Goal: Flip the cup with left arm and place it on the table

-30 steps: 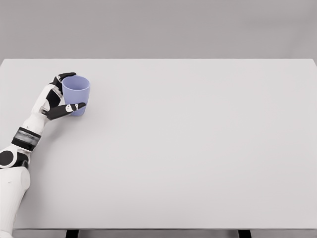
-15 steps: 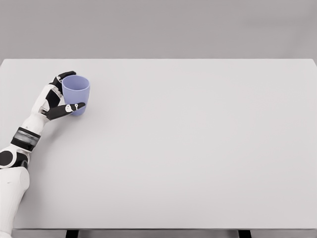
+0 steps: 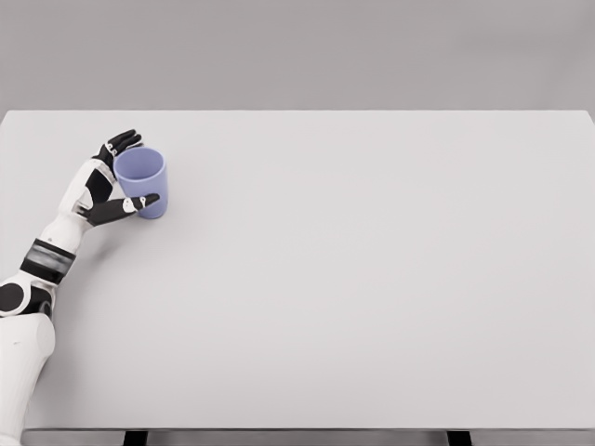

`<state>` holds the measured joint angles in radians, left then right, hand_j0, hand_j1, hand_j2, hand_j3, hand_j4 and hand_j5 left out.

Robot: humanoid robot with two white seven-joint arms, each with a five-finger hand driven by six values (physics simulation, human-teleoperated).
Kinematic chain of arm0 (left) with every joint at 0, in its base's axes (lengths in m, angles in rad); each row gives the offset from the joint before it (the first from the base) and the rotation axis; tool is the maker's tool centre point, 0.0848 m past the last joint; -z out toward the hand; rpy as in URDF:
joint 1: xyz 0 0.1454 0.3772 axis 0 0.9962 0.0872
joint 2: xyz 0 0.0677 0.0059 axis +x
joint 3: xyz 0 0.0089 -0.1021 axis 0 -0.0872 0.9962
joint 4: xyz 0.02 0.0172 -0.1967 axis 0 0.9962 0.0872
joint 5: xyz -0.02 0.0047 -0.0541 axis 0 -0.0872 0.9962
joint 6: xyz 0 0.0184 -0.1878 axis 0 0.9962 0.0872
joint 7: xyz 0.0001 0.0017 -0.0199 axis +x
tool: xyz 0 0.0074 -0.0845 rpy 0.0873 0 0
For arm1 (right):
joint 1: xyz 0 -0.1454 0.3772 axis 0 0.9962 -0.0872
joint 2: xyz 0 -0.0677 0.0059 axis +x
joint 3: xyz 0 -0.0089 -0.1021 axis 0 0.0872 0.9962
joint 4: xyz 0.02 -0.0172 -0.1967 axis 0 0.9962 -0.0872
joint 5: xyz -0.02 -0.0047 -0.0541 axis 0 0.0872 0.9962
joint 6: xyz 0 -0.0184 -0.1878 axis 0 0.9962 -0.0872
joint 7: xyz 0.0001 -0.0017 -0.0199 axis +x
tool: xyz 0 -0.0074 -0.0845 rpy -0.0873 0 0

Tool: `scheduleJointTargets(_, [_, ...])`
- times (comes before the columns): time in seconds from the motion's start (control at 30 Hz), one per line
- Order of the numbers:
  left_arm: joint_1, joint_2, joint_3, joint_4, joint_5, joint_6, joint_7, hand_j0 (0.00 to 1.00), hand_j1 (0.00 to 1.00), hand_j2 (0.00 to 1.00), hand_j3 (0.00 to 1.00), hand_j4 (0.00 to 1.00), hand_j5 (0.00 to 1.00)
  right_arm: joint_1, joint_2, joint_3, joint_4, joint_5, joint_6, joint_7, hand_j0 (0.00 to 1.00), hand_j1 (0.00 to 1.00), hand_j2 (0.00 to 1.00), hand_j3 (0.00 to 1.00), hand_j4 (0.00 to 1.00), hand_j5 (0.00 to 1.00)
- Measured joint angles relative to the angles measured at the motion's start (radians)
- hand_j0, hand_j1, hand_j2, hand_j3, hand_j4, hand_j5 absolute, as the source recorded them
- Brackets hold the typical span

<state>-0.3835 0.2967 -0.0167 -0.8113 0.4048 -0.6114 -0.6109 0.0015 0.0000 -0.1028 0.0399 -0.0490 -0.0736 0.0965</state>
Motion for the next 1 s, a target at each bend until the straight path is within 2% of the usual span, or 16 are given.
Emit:
scheduleJointTargets(0.23, [-0.002, 0.001, 0.000, -0.001, 0.000, 0.000, 0.000, 1.00, 1.00, 1.00, 1.00, 1.00, 1.00, 0.000, 0.000, 0.000, 0.000, 0.000, 0.000, 0.000, 1.00, 1.00, 1.00, 1.00, 1.00, 1.00])
scheduleJointTargets(1.0, [-0.006, 0.006, 0.002, -0.015, 0.000, 0.000, 0.000, 1.00, 1.00, 1.00, 1.00, 1.00, 1.00, 0.000, 0.000, 0.000, 0.000, 0.000, 0.000, 0.000, 1.00, 1.00, 1.00, 1.00, 1.00, 1.00])
